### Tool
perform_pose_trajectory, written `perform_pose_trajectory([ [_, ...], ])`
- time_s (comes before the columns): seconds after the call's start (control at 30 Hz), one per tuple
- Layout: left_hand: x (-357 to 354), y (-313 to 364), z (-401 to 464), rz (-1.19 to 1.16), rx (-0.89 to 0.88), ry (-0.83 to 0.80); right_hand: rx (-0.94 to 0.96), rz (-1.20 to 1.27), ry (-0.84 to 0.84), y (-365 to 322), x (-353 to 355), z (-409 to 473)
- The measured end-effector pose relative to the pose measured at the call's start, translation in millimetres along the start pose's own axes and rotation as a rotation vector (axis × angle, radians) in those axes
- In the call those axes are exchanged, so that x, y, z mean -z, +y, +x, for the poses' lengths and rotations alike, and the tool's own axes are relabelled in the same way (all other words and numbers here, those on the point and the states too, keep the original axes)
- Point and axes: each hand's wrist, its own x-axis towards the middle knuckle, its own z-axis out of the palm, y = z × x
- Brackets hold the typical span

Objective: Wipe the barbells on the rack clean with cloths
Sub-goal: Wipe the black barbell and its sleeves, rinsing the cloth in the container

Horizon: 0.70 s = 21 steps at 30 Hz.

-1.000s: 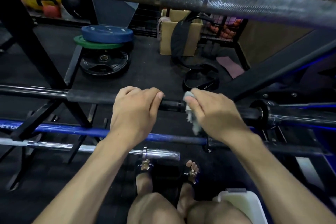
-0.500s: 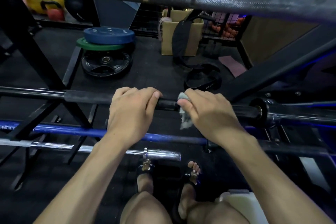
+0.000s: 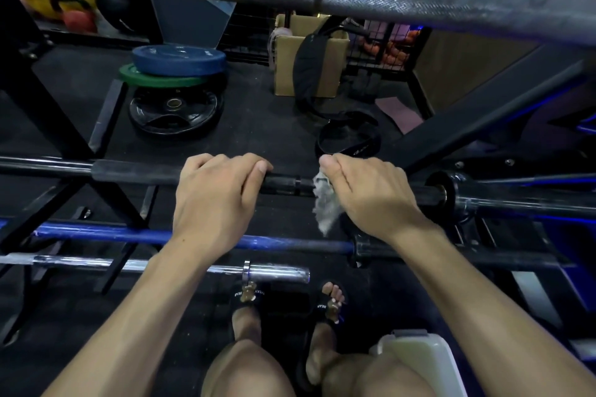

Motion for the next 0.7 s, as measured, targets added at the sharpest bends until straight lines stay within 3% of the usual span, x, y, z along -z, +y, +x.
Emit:
perform_pose_trajectory([
  [0.1,1.7,-0.9,0.1,0.004,0.003,0.0,0.009,0.025,-0.033,3.3,-2.0,2.2],
  [0.23,0.6,-1.1,0.6,0.006,0.006,0.007,0.234,-0.106,0.069,11.9,-6.0,-20.1],
  [0.53,1.2,-0.2,-0.3,0.018,0.016,-0.013,-0.084,-0.11,0.025,-11.2,-5.2,9.4],
  [0.63,-0.1,1.1,0.3,0.04,0.004,0.009,0.134,-0.332,0.239,-17.7,-21.6,0.0],
  [0.7,-0.7,0.2,-0.6,0.06,0.005,0.016,0.213,-0.438,0.272,-24.1,-31.0,1.0],
])
